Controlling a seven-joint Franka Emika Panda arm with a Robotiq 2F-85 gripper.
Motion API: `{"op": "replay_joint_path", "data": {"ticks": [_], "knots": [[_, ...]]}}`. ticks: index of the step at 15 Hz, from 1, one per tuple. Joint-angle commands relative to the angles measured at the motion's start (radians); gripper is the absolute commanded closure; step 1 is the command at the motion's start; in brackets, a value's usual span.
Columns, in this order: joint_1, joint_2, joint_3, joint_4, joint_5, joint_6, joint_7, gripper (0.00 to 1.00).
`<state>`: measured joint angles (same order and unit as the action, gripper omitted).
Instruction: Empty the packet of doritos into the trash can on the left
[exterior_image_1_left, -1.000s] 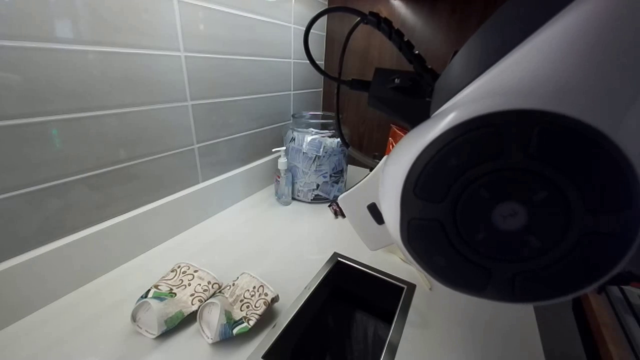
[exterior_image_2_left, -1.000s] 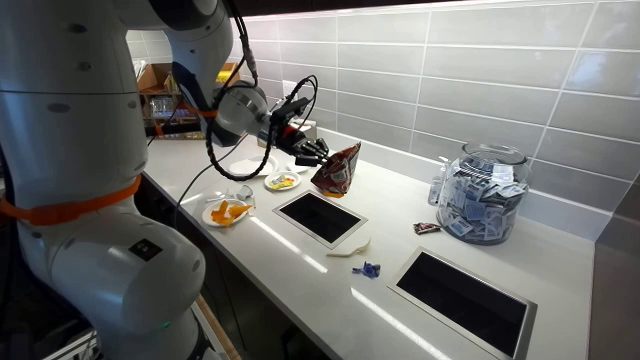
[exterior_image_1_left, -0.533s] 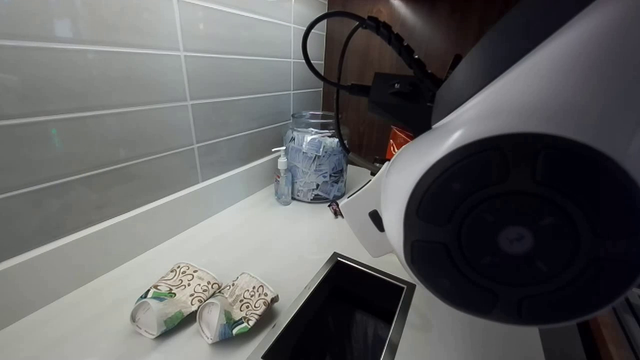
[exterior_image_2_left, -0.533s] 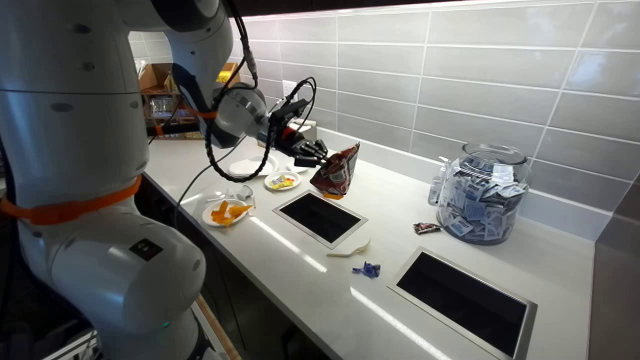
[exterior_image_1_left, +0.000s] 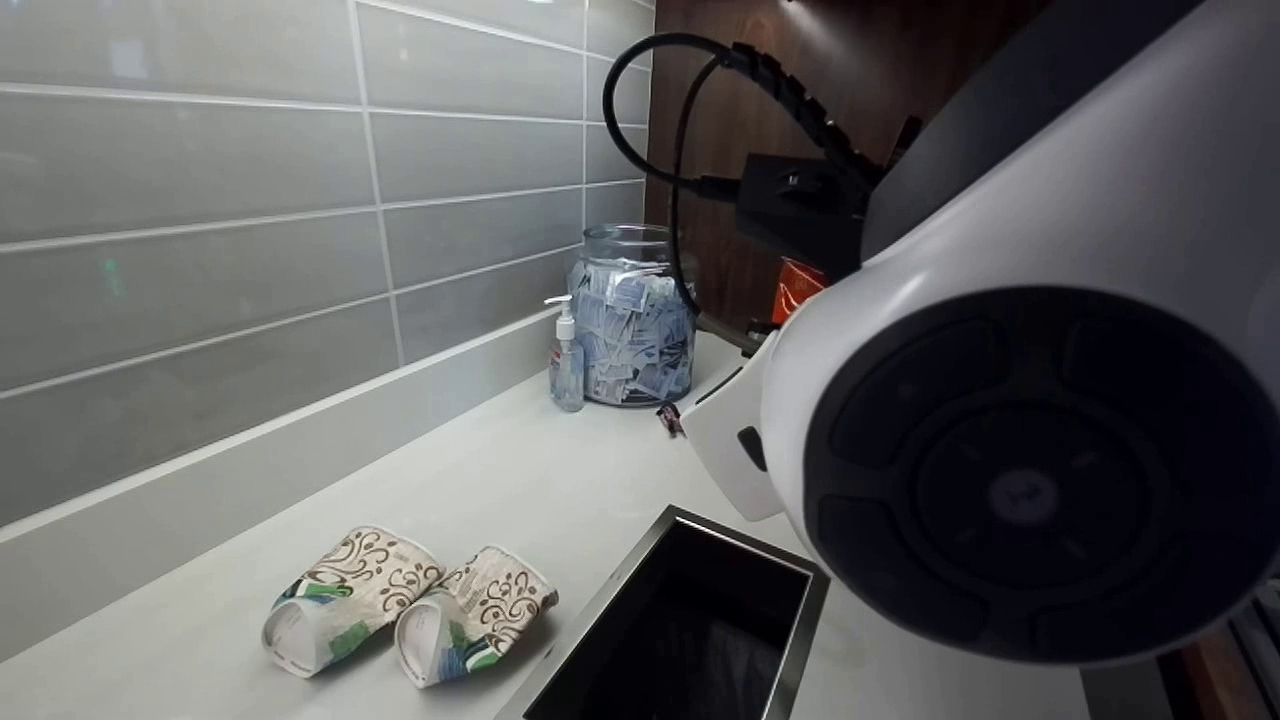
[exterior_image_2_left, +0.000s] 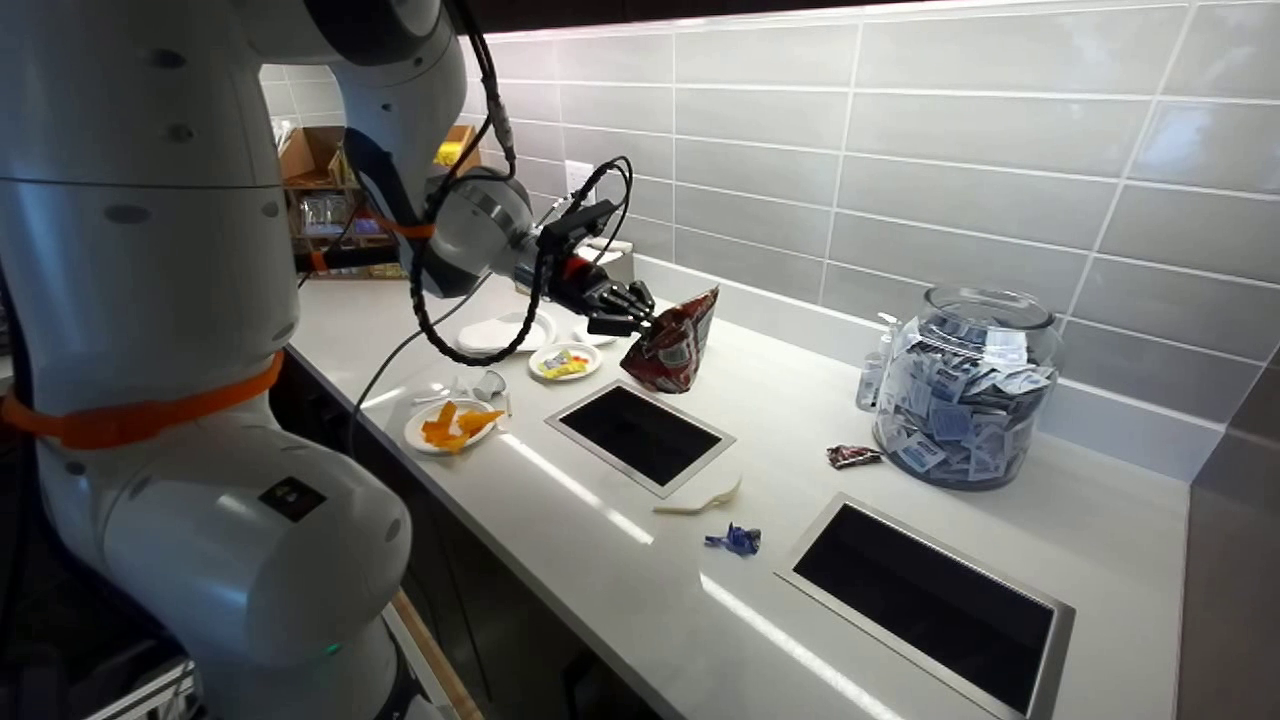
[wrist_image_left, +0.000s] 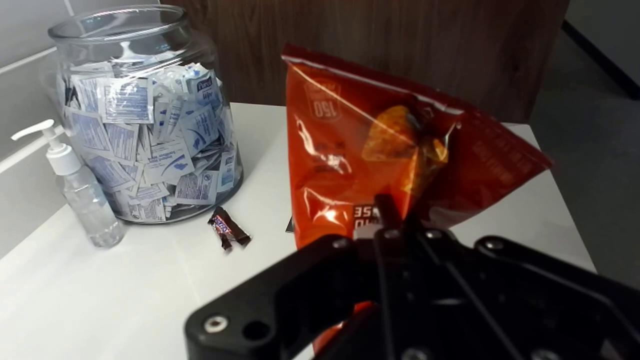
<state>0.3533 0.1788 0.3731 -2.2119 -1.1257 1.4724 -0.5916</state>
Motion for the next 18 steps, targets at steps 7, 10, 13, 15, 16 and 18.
{"op": "replay_joint_path", "data": {"ticks": [7,10,13,15,16,18], "knots": [[-0.023,-0.017,-0.007,-0.015,0.032,0.103,0.007,1.0],[-0.029,-0.027,-0.006,-0.031,0.01,0.159,-0.009,1.0],[-0.029,-0.031,-0.006,-0.034,0.015,0.164,-0.008,1.0],[-0.002,0.015,-0.009,-0.002,-0.002,-0.03,-0.034,1.0],[-0.021,-0.019,-0.003,-0.027,0.006,0.075,-0.021,1.0],[-0.017,-0.008,-0.004,-0.022,0.01,0.06,-0.026,1.0]]}}
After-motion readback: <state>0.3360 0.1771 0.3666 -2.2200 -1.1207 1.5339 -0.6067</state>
